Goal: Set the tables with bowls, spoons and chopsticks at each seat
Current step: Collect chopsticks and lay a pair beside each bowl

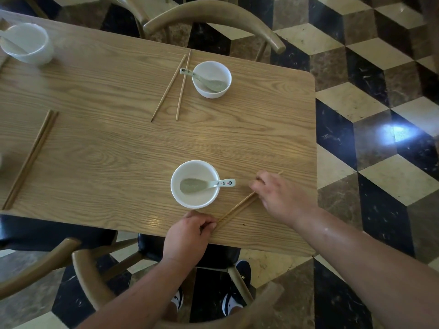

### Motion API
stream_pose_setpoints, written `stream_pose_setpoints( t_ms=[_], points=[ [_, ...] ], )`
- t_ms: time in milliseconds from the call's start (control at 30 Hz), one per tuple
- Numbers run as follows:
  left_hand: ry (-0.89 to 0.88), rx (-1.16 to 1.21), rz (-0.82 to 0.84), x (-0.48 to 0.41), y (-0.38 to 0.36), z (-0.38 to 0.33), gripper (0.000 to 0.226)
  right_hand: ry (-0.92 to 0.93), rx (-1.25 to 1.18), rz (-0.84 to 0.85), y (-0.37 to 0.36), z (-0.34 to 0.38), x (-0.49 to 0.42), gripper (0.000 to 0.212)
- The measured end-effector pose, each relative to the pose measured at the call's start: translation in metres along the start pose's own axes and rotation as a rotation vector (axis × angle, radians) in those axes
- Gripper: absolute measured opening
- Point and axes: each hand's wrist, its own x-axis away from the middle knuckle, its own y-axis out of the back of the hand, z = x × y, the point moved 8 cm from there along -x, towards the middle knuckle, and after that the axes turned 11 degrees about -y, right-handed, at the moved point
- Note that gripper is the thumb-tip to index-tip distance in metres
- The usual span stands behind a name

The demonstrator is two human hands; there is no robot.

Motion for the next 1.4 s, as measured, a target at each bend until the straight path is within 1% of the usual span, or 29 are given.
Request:
stream_pose_setpoints(
  t_ms=[67, 133, 233, 333, 433, 467, 600, 700, 767, 867, 933, 1000, 1067, 1167, 1233, 1333, 1400],
  points=[
    [0.013, 0.018, 0.005, 0.000, 0.000, 0.001, 0.016, 0.038, 0.015, 0.041, -0.001, 0.009, -0.009, 0.030],
    [0.018, 0.020, 0.010, -0.001, 0.000, 0.001, 0.016, 0.073, 0.086, 0.061, -0.001, 0.013, -0.014, 0.025],
    [0.046, 0.033, 0.002, -0.001, 0.001, 0.003, 0.014, 0.059, 0.119, 0.070, 0.000, 0.006, -0.014, 0.017],
    [0.099, 0.039, -0.004, -0.002, 0.003, 0.007, 0.018, -0.068, 0.087, 0.128, 0.002, -0.016, -0.008, 0.012],
    [0.100, 0.014, 0.013, -0.004, 0.003, 0.006, 0.021, -0.272, 0.007, 0.119, 0.007, -0.037, -0.004, 0.016],
    [0.094, 0.009, 0.012, -0.005, 0.004, 0.005, 0.021, -0.310, -0.009, 0.127, 0.006, -0.036, -0.004, 0.015],
    [0.055, 0.012, 0.021, -0.005, 0.004, 0.003, 0.018, -0.326, -0.106, 0.189, -0.006, -0.014, -0.007, 0.015],
    [0.049, 0.012, 0.028, -0.005, 0.004, 0.004, 0.016, -0.457, -0.137, 0.189, -0.006, -0.016, -0.009, 0.011],
    [0.057, 0.009, 0.022, -0.007, 0.004, 0.002, 0.015, -0.564, -0.232, 0.193, -0.009, -0.013, -0.009, 0.013],
    [0.078, 0.030, -0.003, -0.008, 0.005, -0.001, 0.015, -0.670, -0.541, 0.204, -0.024, 0.011, -0.009, 0.019],
    [0.103, 0.061, -0.017, -0.006, 0.005, -0.002, 0.017, -0.708, -0.684, 0.187, -0.033, 0.028, -0.007, 0.023],
    [0.114, 0.071, -0.018, -0.005, 0.005, -0.001, 0.017, -0.733, -0.757, 0.157, -0.038, 0.039, -0.004, 0.025],
    [0.113, 0.059, -0.006, -0.005, 0.004, -0.001, 0.017, -0.748, -0.793, 0.167, -0.045, 0.047, 0.002, 0.025],
    [0.119, 0.041, 0.011, -0.007, 0.001, 0.001, 0.017, -0.742, -0.785, 0.235, -0.061, 0.055, 0.012, 0.014],
    [0.125, 0.041, 0.016, -0.007, 0.000, 0.002, 0.017, -0.741, -0.832, 0.250, -0.072, 0.057, 0.016, 0.011],
    [0.126, 0.057, 0.021, -0.008, 0.001, 0.002, 0.016, -0.760, -0.959, 0.303, -0.084, 0.055, 0.016, 0.018],
    [0.126, 0.056, 0.025, -0.009, 0.002, 0.004, 0.018, -0.779, -1.078, 0.345, -0.087, 0.056, 0.014, 0.020]
  ],
)
